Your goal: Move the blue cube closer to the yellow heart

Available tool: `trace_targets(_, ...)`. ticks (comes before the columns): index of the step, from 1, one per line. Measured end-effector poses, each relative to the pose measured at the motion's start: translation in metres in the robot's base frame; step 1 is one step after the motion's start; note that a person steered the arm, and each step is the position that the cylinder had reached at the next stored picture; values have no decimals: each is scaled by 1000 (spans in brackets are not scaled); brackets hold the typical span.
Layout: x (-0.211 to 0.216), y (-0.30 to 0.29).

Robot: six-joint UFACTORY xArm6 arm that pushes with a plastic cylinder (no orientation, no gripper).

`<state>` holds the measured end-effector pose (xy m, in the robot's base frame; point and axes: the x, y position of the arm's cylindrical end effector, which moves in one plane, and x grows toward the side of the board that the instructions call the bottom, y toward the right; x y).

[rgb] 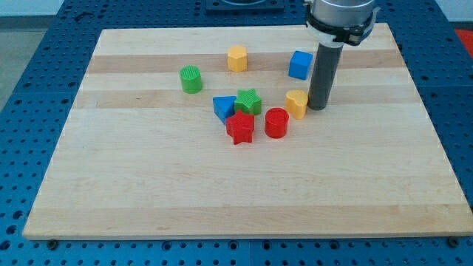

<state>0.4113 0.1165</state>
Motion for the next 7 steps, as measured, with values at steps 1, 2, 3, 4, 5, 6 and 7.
trace_targets(1, 0, -2)
trace_targets(2, -24, 42)
trace_targets(3, -74, 88)
trace_targets(4, -116, 71)
trace_targets(5, -123, 21)
trace_targets(6, -117, 5)
trace_targets(7, -113, -11)
